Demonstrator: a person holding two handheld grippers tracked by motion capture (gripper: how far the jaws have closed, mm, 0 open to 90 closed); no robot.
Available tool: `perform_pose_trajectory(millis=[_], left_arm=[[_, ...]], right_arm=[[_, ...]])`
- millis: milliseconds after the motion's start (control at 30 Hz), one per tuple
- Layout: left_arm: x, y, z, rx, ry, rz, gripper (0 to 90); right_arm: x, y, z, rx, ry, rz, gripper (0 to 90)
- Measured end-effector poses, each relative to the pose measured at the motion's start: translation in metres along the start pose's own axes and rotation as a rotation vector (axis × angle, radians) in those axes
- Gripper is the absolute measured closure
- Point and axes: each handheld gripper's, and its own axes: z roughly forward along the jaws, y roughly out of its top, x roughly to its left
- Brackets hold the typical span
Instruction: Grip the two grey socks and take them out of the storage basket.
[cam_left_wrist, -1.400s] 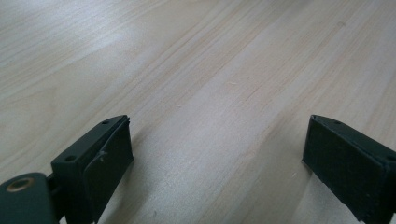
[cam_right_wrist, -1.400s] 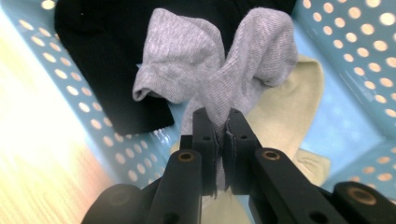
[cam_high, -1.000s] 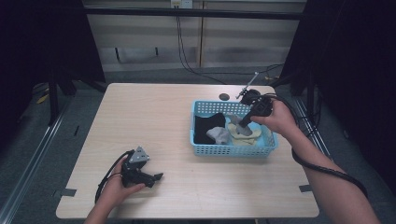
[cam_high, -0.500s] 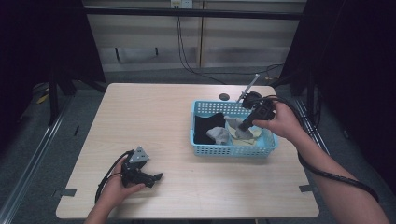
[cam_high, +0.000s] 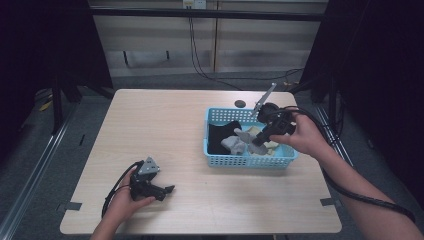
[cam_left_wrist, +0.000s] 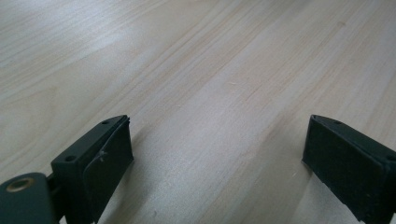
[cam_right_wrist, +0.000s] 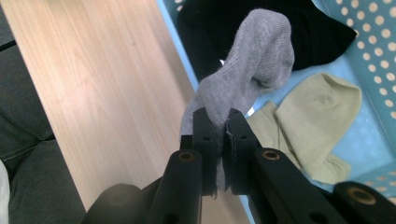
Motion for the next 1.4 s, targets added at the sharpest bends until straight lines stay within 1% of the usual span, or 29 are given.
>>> perform_pose_trajectory(millis=[67, 100, 133, 167, 200, 267, 400, 433, 533, 567, 600, 633, 667, 767, 800, 833, 900, 933, 1000, 1033, 1067, 1100, 1133, 1167, 1233, 1267, 1300, 1333, 1400], left_arm=[[0.0, 0.0, 0.0, 0.0, -0.001, 0.0, 7.5], [0.0, 0.0, 0.0, 0.0, -0.001, 0.0, 7.5], [0.0, 0.0, 0.0, 0.0, 0.0, 0.0, 7.5], [0.0, 0.0, 0.0, 0.0, 0.0, 0.0, 7.5], [0.0, 0.0, 0.0, 0.0, 0.0, 0.001, 7.5], [0.0, 0.0, 0.0, 0.0, 0.0, 0.0, 7.5], [0.0, 0.0, 0.0, 0.001, 0.0, 0.001, 7.5], [0.001, 0.0, -0.001, 0.01, -0.001, 0.011, 7.5], [0.001, 0.0, -0.001, 0.01, -0.001, 0.01, 7.5], [0.001, 0.0, -0.001, 0.01, -0.001, 0.01, 7.5], [0.001, 0.0, -0.001, 0.01, -0.001, 0.01, 7.5], [0.001, 0.0, -0.001, 0.01, -0.001, 0.01, 7.5], [0.001, 0.0, -0.001, 0.01, -0.001, 0.011, 7.5], [0.001, 0.0, -0.001, 0.009, -0.001, 0.011, 7.5], [0.001, 0.0, -0.001, 0.01, -0.001, 0.011, 7.5], [0.001, 0.0, -0.001, 0.01, -0.001, 0.011, 7.5], [0.001, 0.0, -0.001, 0.01, -0.001, 0.011, 7.5], [0.001, 0.0, -0.001, 0.009, -0.002, 0.01, 7.5], [0.001, 0.0, -0.001, 0.009, -0.002, 0.01, 7.5], [0.001, 0.0, -0.001, 0.009, -0.002, 0.01, 7.5], [0.001, 0.0, -0.001, 0.01, -0.001, 0.011, 7.5], [0.001, 0.0, -0.001, 0.01, -0.001, 0.011, 7.5], [0.001, 0.0, -0.001, 0.009, -0.002, 0.011, 7.5], [0.001, 0.0, -0.001, 0.01, -0.001, 0.011, 7.5], [0.001, 0.0, -0.001, 0.009, -0.001, 0.01, 7.5], [0.001, 0.0, -0.001, 0.009, -0.001, 0.011, 7.5], [0.001, 0.0, -0.001, 0.009, -0.001, 0.011, 7.5], [0.001, 0.0, -0.001, 0.009, -0.001, 0.01, 7.5], [0.001, 0.0, -0.001, 0.01, -0.001, 0.011, 7.5]], right_arm=[[0.008, 0.001, -0.002, -0.003, 0.006, -0.023, 84.7], [0.008, 0.001, -0.002, -0.003, 0.006, -0.023, 84.7], [0.014, 0.002, -0.003, -0.006, 0.01, -0.028, 84.7], [0.014, 0.002, -0.003, -0.006, 0.01, -0.028, 84.7], [0.018, 0.003, -0.005, -0.013, 0.02, -0.047, 84.7], [0.023, 0.003, -0.005, -0.016, 0.025, -0.056, 84.7], [0.032, 0.004, -0.003, -0.017, 0.036, -0.081, 84.7], [0.034, 0.004, -0.002, -0.017, 0.043, -0.092, 84.7], [0.041, 0.004, 0.003, -0.008, 0.055, -0.099, 84.6], [0.041, 0.004, 0.003, -0.008, 0.055, -0.099, 84.6], [0.044, 0.004, 0.007, -0.015, 0.064, -0.121, 84.6], [0.044, 0.004, 0.007, -0.015, 0.064, -0.121, 84.6], [0.048, 0.003, 0.011, -0.013, 0.076, -0.116, 84.7], [0.051, 0.002, 0.015, -0.015, 0.088, -0.123, 84.6], [0.054, 0.001, 0.019, -0.015, 0.102, -0.139, 84.6], [0.055, 0.0, 0.021, -0.017, 0.108, -0.142, 84.6], [0.058, 0.0, 0.023, -0.01, 0.112, -0.137, 84.6], [0.06, -0.001, 0.028, -0.011, 0.117, -0.148, 84.6], [0.061, -0.003, 0.033, -0.008, 0.127, -0.142, 84.5], [0.061, -0.004, 0.037, -0.008, 0.129, -0.148, 84.4], [0.062, -0.005, 0.04, 0.003, 0.135, -0.133, 84.2], [0.061, -0.006, 0.043, -0.001, 0.138, -0.14, 83.9], [0.061, -0.007, 0.047, 0.012, 0.139, -0.128, 82.2], [0.061, -0.008, 0.049, 0.014, 0.141, -0.129, 78.7], [0.06, -0.009, 0.053, 0.007, 0.145, -0.123, 63.8], [0.06, -0.01, 0.054, 0.006, 0.137, -0.11, 59.2], [0.06, -0.01, 0.054, 0.006, 0.137, -0.11, 59.2], [0.058, -0.01, 0.055, -0.005, 0.133, -0.116, 55.0], [0.057, -0.009, 0.052, 0.006, 0.126, -0.096, 53.7]])
